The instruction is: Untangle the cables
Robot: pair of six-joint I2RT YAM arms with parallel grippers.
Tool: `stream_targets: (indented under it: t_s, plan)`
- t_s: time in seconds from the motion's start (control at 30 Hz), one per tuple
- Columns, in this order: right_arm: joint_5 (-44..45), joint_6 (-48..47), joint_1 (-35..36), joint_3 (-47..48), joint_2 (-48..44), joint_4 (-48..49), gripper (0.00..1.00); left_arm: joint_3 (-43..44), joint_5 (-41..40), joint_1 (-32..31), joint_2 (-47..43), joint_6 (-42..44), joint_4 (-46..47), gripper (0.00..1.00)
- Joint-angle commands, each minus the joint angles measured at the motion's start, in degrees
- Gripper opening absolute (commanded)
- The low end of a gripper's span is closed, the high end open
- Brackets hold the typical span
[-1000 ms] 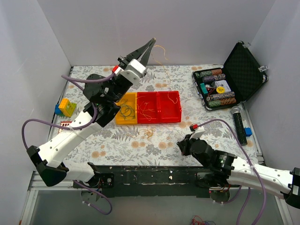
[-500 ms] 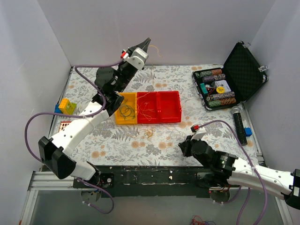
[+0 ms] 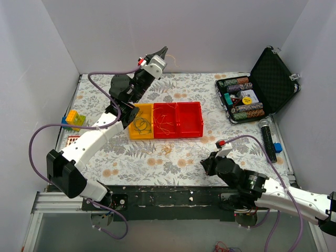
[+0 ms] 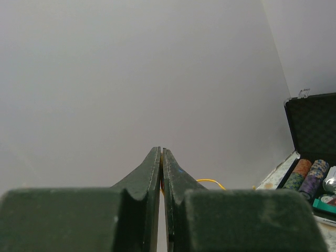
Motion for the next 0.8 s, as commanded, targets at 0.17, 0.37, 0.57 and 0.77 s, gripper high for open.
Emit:
stream_targets:
  t_s: [0.17,0.37,0.57,0.77]
  plan:
    - [2.23,1.68,-0.08,-1.31,-3.03,-1.63,0.01,-1.74,1.58,1.29,-1.62,0.74,-0.46,0.0]
    - [2.23,2.12,-0.08,-1.57,-2.94,-1.28,0.01,-3.93,2.02,1.29,-1.88,-0.84,-1.43,0.0]
    - [1.97,2.29,0.01,-1.22,-2.24,-0.66,0.01,-8.68,0.44,1.29,-0.04,-4.62,-5.82,0.0]
    - [1.97,2.82,-0.08,-1.39,-3.73,-1.54,0.01,-13.34,-4.66,1.29,4.09,-2.61,-11.8,0.0]
